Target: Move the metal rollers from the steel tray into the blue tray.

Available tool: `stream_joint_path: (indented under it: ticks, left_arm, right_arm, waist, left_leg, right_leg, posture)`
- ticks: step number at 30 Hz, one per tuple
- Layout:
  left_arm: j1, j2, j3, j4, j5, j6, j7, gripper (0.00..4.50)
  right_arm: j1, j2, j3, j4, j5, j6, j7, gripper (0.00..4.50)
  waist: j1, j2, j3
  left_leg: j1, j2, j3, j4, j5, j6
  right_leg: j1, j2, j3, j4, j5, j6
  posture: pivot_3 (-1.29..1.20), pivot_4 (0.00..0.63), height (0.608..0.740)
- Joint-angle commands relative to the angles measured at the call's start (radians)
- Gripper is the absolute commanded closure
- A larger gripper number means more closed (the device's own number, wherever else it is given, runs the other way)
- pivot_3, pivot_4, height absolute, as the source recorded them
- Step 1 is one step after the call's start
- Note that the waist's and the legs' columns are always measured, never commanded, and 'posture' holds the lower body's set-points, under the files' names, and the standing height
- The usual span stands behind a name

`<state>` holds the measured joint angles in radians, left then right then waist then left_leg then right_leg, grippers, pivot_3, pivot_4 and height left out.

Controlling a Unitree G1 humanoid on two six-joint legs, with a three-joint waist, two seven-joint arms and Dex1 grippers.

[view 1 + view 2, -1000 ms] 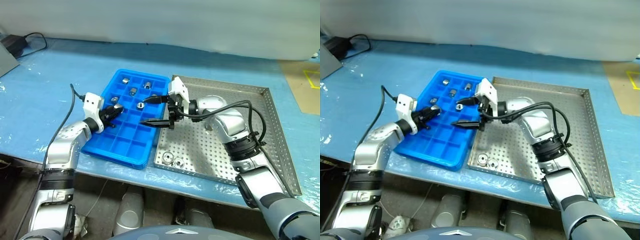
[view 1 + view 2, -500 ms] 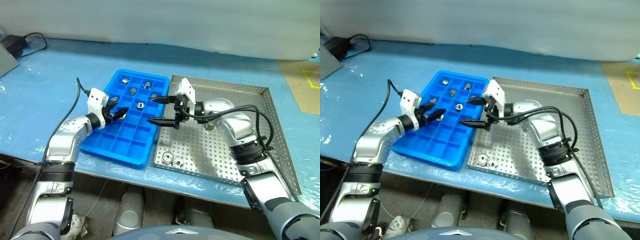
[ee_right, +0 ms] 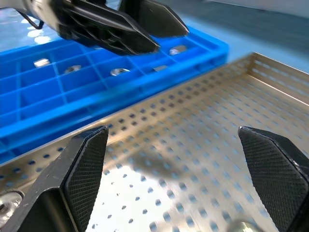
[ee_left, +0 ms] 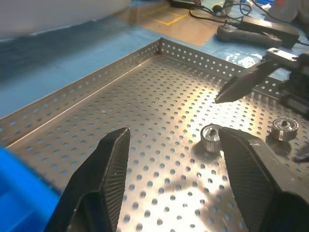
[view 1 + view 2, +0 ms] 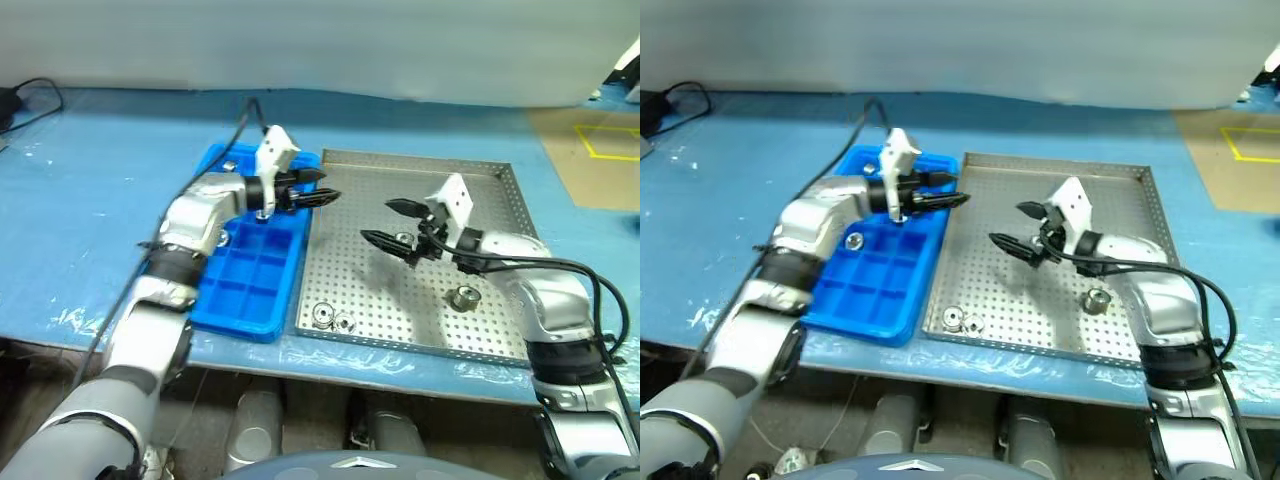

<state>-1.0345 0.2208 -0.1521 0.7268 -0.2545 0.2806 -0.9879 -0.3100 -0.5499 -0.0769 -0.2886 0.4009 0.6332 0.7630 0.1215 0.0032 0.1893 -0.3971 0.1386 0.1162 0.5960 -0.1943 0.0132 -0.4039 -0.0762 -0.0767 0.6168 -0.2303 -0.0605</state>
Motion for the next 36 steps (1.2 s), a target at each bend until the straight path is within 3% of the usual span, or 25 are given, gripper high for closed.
stream_joint_path:
  ticks: [1,4,10,18,24,29,36]
  left_arm:
    - [-0.127,-0.084,-0.003,0.245,0.076,-0.170,0.036,1.42]
    - [-0.212,-0.160,0.015,0.419,0.120,-0.242,0.097,1.42]
    - [-0.245,-0.238,0.018,0.535,0.182,-0.269,0.086,1.42]
    - [-0.215,-0.317,0.014,0.583,0.274,-0.264,0.157,1.42]
    - [-0.194,-0.348,0.016,0.590,0.311,-0.249,0.174,1.42]
    - [-0.180,-0.345,0.023,0.607,0.348,-0.215,0.307,1.42]
    - [-0.168,-0.342,0.022,0.608,0.373,-0.196,0.291,1.42]
  right_arm:
    - [0.048,-0.002,-0.064,-0.124,0.036,0.028,-0.064,0.00]
    - [0.112,0.001,-0.097,-0.183,0.045,0.045,-0.111,0.00]
    - [0.180,0.009,-0.124,-0.253,0.060,0.062,-0.175,0.00]
    - [0.225,0.005,-0.130,-0.280,0.056,0.058,-0.215,0.00]
    - [0.244,0.001,-0.121,-0.286,0.049,0.051,-0.228,0.00]
    - [0.249,0.007,-0.123,-0.284,0.051,0.047,-0.239,0.00]
    - [0.258,0.012,-0.117,-0.287,0.053,0.043,-0.249,0.00]
  waist:
    - [-0.029,0.000,0.000]
    - [-0.064,0.000,0.000]
    - [-0.110,0.000,0.000]
    - [-0.110,0.000,0.000]
    - [-0.112,0.001,0.000]
    - [-0.121,0.001,0.000]
    - [-0.131,0.001,0.000]
  left_leg:
    - [0.000,0.000,0.000,0.000,-0.001,0.001]
    - [-0.003,0.000,0.000,0.000,-0.003,0.005]
    - [-0.003,-0.001,0.003,0.000,-0.007,0.011]
    - [0.004,0.000,0.006,0.001,-0.008,0.014]
    - [0.009,0.000,0.006,0.001,-0.009,0.017]
    - [0.009,0.000,0.007,0.001,-0.009,0.017]
    - [0.009,-0.001,0.007,0.001,-0.010,0.017]
  right_leg:
    - [0.000,0.000,0.000,-0.002,0.001,0.002]
    - [0.001,0.000,0.000,-0.009,0.003,0.005]
    - [0.001,-0.001,0.000,-0.010,0.004,0.006]
    - [0.009,-0.001,0.002,-0.012,0.003,0.001]
    - [0.014,-0.002,0.002,-0.014,0.003,0.001]
    - [0.014,-0.002,0.003,-0.014,0.003,0.001]
    - [0.015,-0.002,0.002,-0.016,0.003,0.001]
  posture:
    - [-0.23,0.150,0.740]
    - [-0.27,0.150,0.740]
    - [-0.33,0.150,0.740]
    - [-0.37,0.150,0.740]
    - [-0.38,0.150,0.740]
    - [-0.39,0.150,0.740]
    - [-0.39,0.150,0.740]
